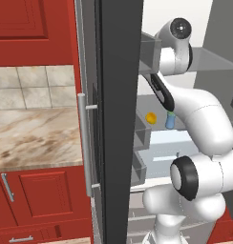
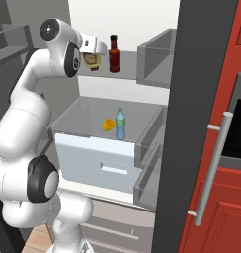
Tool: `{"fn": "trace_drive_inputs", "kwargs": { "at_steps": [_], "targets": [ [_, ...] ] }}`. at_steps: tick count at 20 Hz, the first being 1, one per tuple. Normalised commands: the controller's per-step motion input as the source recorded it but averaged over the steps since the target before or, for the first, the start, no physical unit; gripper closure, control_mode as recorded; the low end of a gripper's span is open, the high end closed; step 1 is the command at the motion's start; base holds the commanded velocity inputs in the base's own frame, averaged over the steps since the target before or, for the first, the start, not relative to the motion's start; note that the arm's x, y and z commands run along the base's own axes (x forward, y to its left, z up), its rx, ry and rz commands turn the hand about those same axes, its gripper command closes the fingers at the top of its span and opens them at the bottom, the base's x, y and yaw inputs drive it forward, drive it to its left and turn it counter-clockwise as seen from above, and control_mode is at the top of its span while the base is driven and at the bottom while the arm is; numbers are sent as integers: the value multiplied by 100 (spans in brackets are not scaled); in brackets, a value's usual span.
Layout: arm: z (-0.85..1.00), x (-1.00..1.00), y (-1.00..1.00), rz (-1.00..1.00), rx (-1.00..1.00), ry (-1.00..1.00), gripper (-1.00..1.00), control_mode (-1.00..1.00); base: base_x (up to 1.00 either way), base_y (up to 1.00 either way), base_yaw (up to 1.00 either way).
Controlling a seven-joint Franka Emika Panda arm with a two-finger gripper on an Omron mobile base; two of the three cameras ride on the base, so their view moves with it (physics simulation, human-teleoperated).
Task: Place the condiment bottle and mustard from the counter to the top shelf of the fridge. If the existing items in the fridge are on the top shelf, move them to other shelves.
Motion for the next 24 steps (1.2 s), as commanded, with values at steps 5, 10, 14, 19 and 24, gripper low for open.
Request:
{"fn": "trace_drive_inputs", "kwargs": {
  "at_steps": [5,10,14,19,24],
  "targets": [
    [0,10,0,0,0,0,-100,-100,0,0,0],
    [0,18,0,0,0,0,-100,-100,0,0,0],
    [0,13,0,0,0,0,-100,-100,0,0,0],
    [0,15,0,0,0,0,-100,-100,0,0,0],
    [0,17,0,0,0,0,-100,-100,0,0,0]
  ]
}}
